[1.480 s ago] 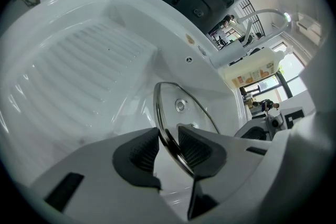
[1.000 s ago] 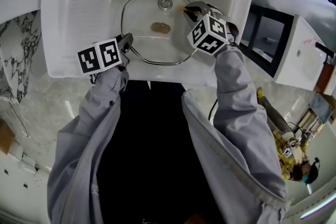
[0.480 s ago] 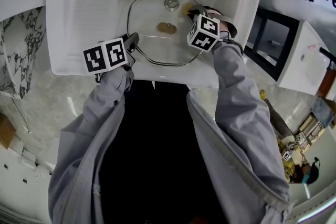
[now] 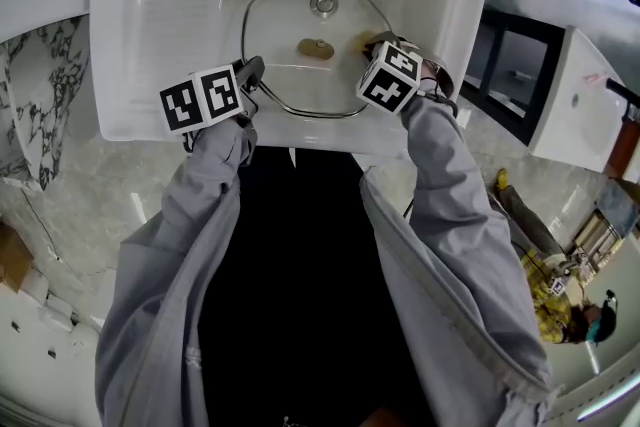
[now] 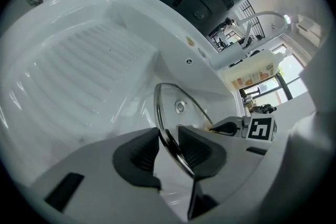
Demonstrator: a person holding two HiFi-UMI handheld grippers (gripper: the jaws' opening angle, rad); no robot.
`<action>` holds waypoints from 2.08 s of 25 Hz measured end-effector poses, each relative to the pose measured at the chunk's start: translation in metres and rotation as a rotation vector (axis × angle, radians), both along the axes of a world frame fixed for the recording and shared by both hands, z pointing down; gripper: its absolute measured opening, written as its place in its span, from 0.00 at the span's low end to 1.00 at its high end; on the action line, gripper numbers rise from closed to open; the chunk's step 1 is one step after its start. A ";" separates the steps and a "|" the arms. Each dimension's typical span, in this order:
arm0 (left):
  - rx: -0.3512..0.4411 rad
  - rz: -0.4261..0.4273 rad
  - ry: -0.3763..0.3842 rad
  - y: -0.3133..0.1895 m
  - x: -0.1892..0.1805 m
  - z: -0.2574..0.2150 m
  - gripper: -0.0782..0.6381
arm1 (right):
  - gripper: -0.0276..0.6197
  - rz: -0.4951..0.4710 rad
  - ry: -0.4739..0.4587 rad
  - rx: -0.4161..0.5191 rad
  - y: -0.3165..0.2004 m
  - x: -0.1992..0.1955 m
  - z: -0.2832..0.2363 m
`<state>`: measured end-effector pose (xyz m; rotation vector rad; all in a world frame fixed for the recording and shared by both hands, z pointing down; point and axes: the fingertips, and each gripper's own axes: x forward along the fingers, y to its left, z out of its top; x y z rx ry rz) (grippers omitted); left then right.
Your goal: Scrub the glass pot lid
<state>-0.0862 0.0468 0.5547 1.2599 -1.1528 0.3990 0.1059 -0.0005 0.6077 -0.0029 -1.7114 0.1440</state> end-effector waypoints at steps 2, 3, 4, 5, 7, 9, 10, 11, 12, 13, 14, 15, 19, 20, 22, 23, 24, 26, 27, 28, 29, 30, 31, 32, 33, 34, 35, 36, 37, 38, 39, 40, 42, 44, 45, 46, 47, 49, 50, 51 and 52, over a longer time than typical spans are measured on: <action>0.004 -0.003 0.000 0.001 0.000 0.000 0.27 | 0.09 0.024 0.013 -0.036 0.013 0.001 -0.008; 0.005 -0.004 0.001 0.001 0.000 -0.001 0.27 | 0.09 0.035 0.019 -0.054 0.020 0.001 -0.011; 0.007 -0.004 0.001 0.000 0.000 -0.001 0.27 | 0.09 0.048 0.024 -0.073 0.026 0.001 -0.015; 0.009 -0.004 0.001 0.000 0.000 0.000 0.27 | 0.09 0.063 0.024 -0.095 0.031 0.000 -0.020; 0.011 -0.004 0.000 -0.001 0.000 0.000 0.27 | 0.09 0.094 0.013 -0.145 0.041 -0.003 -0.029; 0.009 -0.004 0.000 0.000 -0.001 -0.001 0.27 | 0.09 0.122 -0.014 -0.203 0.052 -0.009 -0.039; 0.008 -0.004 0.001 0.000 -0.001 0.000 0.27 | 0.09 0.136 -0.032 -0.234 0.058 -0.012 -0.043; 0.006 -0.004 0.002 0.001 0.000 0.000 0.27 | 0.09 0.151 -0.045 -0.263 0.063 -0.015 -0.048; 0.003 -0.003 0.003 0.001 0.000 0.000 0.27 | 0.09 0.168 -0.048 -0.289 0.067 -0.015 -0.051; 0.002 -0.001 0.002 0.000 0.000 0.001 0.27 | 0.09 0.186 -0.042 -0.311 0.071 -0.014 -0.053; 0.000 0.000 0.001 0.000 -0.001 0.001 0.27 | 0.09 0.199 -0.041 -0.330 0.075 -0.015 -0.056; -0.001 0.001 -0.001 0.000 -0.001 0.001 0.27 | 0.09 0.206 -0.052 -0.348 0.078 -0.020 -0.059; -0.015 0.001 -0.005 0.003 -0.002 0.001 0.27 | 0.09 0.242 -0.133 -0.444 0.090 -0.043 -0.072; -0.019 0.001 -0.006 0.004 -0.002 0.001 0.27 | 0.09 0.259 -0.149 -0.468 0.091 -0.048 -0.075; -0.030 0.002 -0.008 0.006 -0.002 0.002 0.27 | 0.09 0.287 -0.183 -0.516 0.094 -0.057 -0.081; -0.035 0.003 -0.010 0.007 -0.002 0.002 0.27 | 0.09 0.295 -0.200 -0.540 0.095 -0.062 -0.083; -0.038 0.003 -0.011 0.008 -0.002 0.002 0.27 | 0.09 0.299 -0.217 -0.560 0.097 -0.067 -0.085; -0.041 0.003 -0.014 0.008 -0.002 0.002 0.27 | 0.09 0.317 -0.273 -0.588 0.098 -0.078 -0.090; -0.044 0.003 -0.013 0.009 -0.003 0.003 0.27 | 0.09 0.341 -0.318 -0.592 0.095 -0.084 -0.093; -0.050 0.004 -0.010 0.009 -0.003 0.003 0.27 | 0.09 0.376 -0.371 -0.590 0.091 -0.089 -0.097; -0.059 0.007 -0.005 0.010 -0.003 0.004 0.27 | 0.09 0.416 -0.424 -0.585 0.085 -0.091 -0.101; -0.071 0.013 0.002 0.011 -0.002 0.005 0.27 | 0.09 0.455 -0.469 -0.576 0.079 -0.091 -0.104; -0.085 0.022 0.008 0.012 -0.001 0.006 0.27 | 0.09 0.487 -0.502 -0.563 0.074 -0.088 -0.107; -0.101 0.033 0.012 0.013 0.001 0.007 0.27 | 0.09 0.511 -0.526 -0.551 0.070 -0.084 -0.108; -0.121 0.045 0.014 0.014 0.001 0.009 0.27 | 0.09 0.531 -0.547 -0.543 0.066 -0.080 -0.108; -0.142 0.059 0.017 0.015 0.001 0.011 0.27 | 0.09 0.551 -0.565 -0.540 0.064 -0.077 -0.107; -0.162 0.073 0.019 0.016 0.002 0.013 0.27 | 0.09 0.570 -0.580 -0.543 0.063 -0.075 -0.106; -0.180 0.089 0.021 0.017 0.002 0.014 0.27 | 0.09 0.584 -0.591 -0.547 0.063 -0.074 -0.104; -0.197 0.105 0.023 0.018 0.002 0.016 0.28 | 0.09 0.590 -0.597 -0.549 0.065 -0.073 -0.103; -0.212 0.120 0.025 0.019 0.003 0.017 0.28 | 0.09 0.584 -0.599 -0.546 0.066 -0.074 -0.101; -0.226 0.132 0.027 0.019 0.004 0.019 0.28 | 0.09 0.570 -0.597 -0.538 0.068 -0.074 -0.100; -0.240 0.139 0.030 0.019 0.004 0.020 0.28 | 0.09 0.553 -0.594 -0.528 0.070 -0.073 -0.100; -0.273 0.139 0.046 0.020 0.005 0.023 0.28 | 0.09 0.530 -0.592 -0.517 0.071 -0.074 -0.100; -0.320 0.124 0.083 0.020 0.005 0.026 0.28 | 0.09 0.526 -0.595 -0.517 0.071 -0.074 -0.100; -0.348 0.116 0.108 0.020 0.006 0.027 0.28 | 0.09 0.523 -0.596 -0.517 0.071 -0.074 -0.100; -0.379 0.108 0.137 0.021 0.007 0.029 0.28 | 0.09 0.519 -0.595 -0.516 0.072 -0.074 -0.100; -0.411 0.099 0.171 0.021 0.008 0.031 0.28 | 0.09 0.512 -0.593 -0.513 0.073 -0.074 -0.100; -0.470 0.077 0.236 0.022 0.013 0.035 0.28 | 0.09 0.494 -0.588 -0.505 0.075 -0.073 -0.100; -0.494 0.065 0.257 0.021 0.015 0.037 0.28 | 0.09 0.485 -0.585 -0.502 0.076 -0.073 -0.101; -0.512 0.053 0.268 0.020 0.017 0.039 0.28 | 0.09 0.478 -0.584 -0.500 0.078 -0.073 -0.101; -0.522 0.042 0.270 0.018 0.018 0.041 0.28 | 0.09 0.472 -0.583 -0.499 0.078 -0.073 -0.101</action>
